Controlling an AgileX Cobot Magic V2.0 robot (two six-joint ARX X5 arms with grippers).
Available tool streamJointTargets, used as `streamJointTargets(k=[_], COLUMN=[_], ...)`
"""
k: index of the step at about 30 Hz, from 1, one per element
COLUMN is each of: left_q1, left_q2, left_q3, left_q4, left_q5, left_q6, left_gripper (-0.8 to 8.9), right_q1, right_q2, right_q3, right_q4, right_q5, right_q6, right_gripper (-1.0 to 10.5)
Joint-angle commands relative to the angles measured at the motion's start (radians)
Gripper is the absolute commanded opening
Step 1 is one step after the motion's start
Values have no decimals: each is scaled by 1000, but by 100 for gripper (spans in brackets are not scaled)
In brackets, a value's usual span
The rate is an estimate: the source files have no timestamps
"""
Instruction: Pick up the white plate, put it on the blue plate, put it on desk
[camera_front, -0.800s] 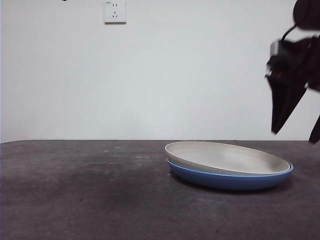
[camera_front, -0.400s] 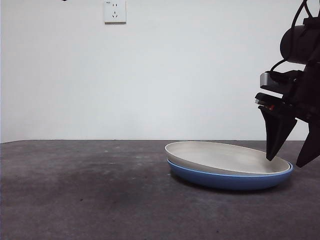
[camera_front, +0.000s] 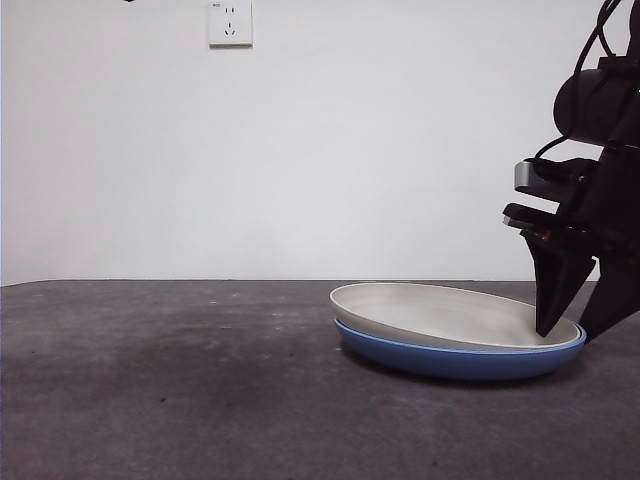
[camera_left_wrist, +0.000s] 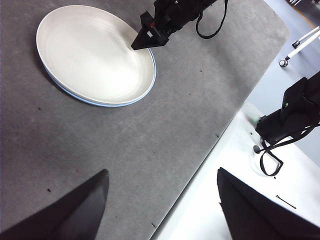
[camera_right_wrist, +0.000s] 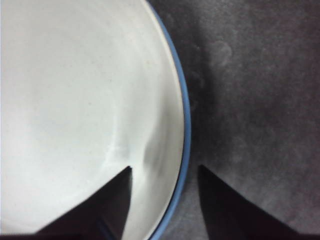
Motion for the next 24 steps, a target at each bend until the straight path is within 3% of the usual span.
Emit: streamJointTargets(k=[1,15,24], left_q1=[-6,-6,-5], left_q2=[8,8,8], left_q3=[7,7,7], left_q4=[10,6,6], left_q5=[2,2,2], left_q6=[8,4,4], left_gripper=[343,343,343], right_q1=[3,-8,-18], right_q2=[19,19,5], right_q3=[8,8,8], right_q4=[16,17,14], right_q5=[5,31,20], right_q6=[14,31,32], right_gripper=[107,12,12])
